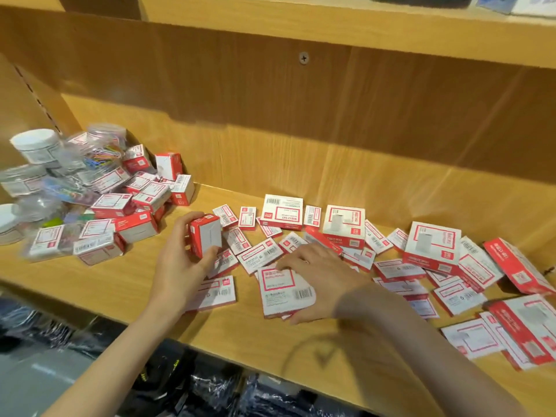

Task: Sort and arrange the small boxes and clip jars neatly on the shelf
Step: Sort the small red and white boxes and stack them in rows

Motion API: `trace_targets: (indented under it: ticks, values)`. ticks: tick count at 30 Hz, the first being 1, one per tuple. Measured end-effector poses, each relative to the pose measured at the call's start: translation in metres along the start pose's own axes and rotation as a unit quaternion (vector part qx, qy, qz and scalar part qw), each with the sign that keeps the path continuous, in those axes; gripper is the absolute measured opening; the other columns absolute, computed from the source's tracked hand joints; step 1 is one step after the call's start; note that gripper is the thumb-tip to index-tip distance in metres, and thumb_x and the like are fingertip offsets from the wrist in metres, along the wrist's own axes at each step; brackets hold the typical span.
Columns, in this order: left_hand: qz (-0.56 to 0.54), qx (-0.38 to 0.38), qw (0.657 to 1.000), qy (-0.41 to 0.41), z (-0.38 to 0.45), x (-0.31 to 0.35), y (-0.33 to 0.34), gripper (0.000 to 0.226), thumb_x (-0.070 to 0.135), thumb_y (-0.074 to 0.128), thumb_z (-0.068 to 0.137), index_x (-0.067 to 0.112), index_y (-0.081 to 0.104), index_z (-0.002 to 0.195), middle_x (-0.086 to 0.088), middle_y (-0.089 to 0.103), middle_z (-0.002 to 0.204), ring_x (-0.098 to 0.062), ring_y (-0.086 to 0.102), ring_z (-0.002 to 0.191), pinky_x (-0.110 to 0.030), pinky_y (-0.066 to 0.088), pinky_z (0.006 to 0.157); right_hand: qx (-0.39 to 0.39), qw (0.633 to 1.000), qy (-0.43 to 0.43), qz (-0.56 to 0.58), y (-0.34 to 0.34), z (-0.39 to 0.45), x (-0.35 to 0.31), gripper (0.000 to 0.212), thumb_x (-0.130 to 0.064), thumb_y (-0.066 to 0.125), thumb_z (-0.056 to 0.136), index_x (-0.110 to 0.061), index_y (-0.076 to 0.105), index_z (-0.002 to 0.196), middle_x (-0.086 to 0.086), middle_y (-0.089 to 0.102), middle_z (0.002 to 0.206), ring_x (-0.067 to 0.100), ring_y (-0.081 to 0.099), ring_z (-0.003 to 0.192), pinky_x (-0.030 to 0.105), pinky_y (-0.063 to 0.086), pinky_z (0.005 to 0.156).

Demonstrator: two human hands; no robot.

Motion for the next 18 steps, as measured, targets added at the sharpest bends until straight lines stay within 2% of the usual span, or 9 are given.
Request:
trace_targets:
  ticks: [2,5,7,9,11,14,16,18]
  values:
    - [-0.016,0.006,1.000,-0.017,-0.004,-0.005,-0.006,0.053,0.003,0.067,0.079,0.030,0.043,0.119,0.002,0.057,0.112,-0.011,0.057,0.097,-0.027,0.050,0.080,0.008,0.998,0.016,0.062,-0.012,0.003,-0.002,0.067,-0.051,0.072,0.069,-0.035,0.037,0.124,-0.011,0.035,0.126,0.007,0.029,0.119,0.029,0.026,0.102]
    - [-0.029,0.031,0.999,-0.026,-0.007,-0.012,-0.017,0.055,0.003,0.064,0.081,0.028,0.043,0.125,0.002,0.056,0.117,-0.009,0.056,0.100,-0.021,0.048,0.081,0.108,0.985,0.054,0.121,-0.030,0.018,0.001,0.055,-0.044,0.075,0.069,-0.030,0.043,0.112,-0.012,0.038,0.112,0.009,0.038,0.109,0.026,0.035,0.091]
    - [-0.029,0.052,0.998,-0.026,-0.006,-0.019,-0.028,0.061,0.004,0.063,0.082,0.026,0.039,0.134,0.002,0.053,0.124,-0.012,0.055,0.106,-0.022,0.047,0.084,0.131,0.985,0.091,0.065,-0.033,0.030,0.004,0.051,-0.045,0.073,0.071,-0.027,0.043,0.109,-0.009,0.040,0.113,0.013,0.036,0.110,0.027,0.032,0.089]
    - [-0.008,0.064,0.998,-0.025,-0.004,-0.024,-0.039,0.069,0.006,0.064,0.083,0.027,0.033,0.140,0.008,0.048,0.126,-0.011,0.053,0.106,-0.009,0.042,0.080,0.101,0.987,0.126,-0.016,-0.030,0.039,0.006,0.048,-0.050,0.068,0.073,-0.025,0.045,0.108,-0.005,0.040,0.122,0.016,0.032,0.115,0.030,0.030,0.092]
    - [0.001,0.070,0.997,-0.031,-0.001,-0.028,-0.050,0.072,0.009,0.066,0.081,0.026,0.030,0.141,0.008,0.047,0.122,-0.010,0.052,0.098,0.001,0.039,0.070,0.116,0.985,0.131,-0.010,-0.034,0.045,-0.001,0.044,-0.052,0.065,0.075,-0.023,0.052,0.105,-0.004,0.037,0.128,0.016,0.028,0.121,0.031,0.028,0.097]
    - [-0.039,0.033,0.998,-0.040,0.003,-0.038,-0.059,0.072,0.011,0.070,0.078,0.034,0.033,0.134,0.008,0.059,0.107,-0.002,0.058,0.085,-0.002,0.043,0.067,0.197,0.965,0.061,0.162,-0.040,0.066,-0.031,0.039,-0.039,0.068,0.078,-0.022,0.057,0.111,-0.005,0.045,0.121,0.010,0.039,0.115,0.022,0.030,0.092]
    - [-0.055,-0.009,0.998,-0.030,0.006,-0.042,-0.062,0.065,0.012,0.071,0.076,0.039,0.040,0.126,0.011,0.060,0.100,0.007,0.059,0.083,-0.006,0.047,0.068,0.142,0.935,0.019,0.325,-0.032,0.089,-0.061,0.037,-0.030,0.068,0.081,-0.028,0.052,0.114,-0.011,0.052,0.109,0.007,0.052,0.100,0.024,0.043,0.087]
    - [-0.061,-0.033,0.997,-0.023,0.012,-0.045,-0.066,0.055,0.010,0.071,0.076,0.036,0.050,0.119,0.009,0.062,0.101,0.007,0.060,0.082,-0.009,0.048,0.069,0.094,0.928,-0.010,0.359,-0.022,0.115,-0.087,0.038,-0.024,0.067,0.082,-0.029,0.051,0.116,-0.016,0.054,0.104,0.005,0.056,0.087,0.025,0.048,0.079]
Point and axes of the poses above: each hand's wrist, its own z-axis towards the middle knuckle, its own y-axis out of the palm, x = y × z, the point moved 4 cm from there along z, towards the middle knuckle
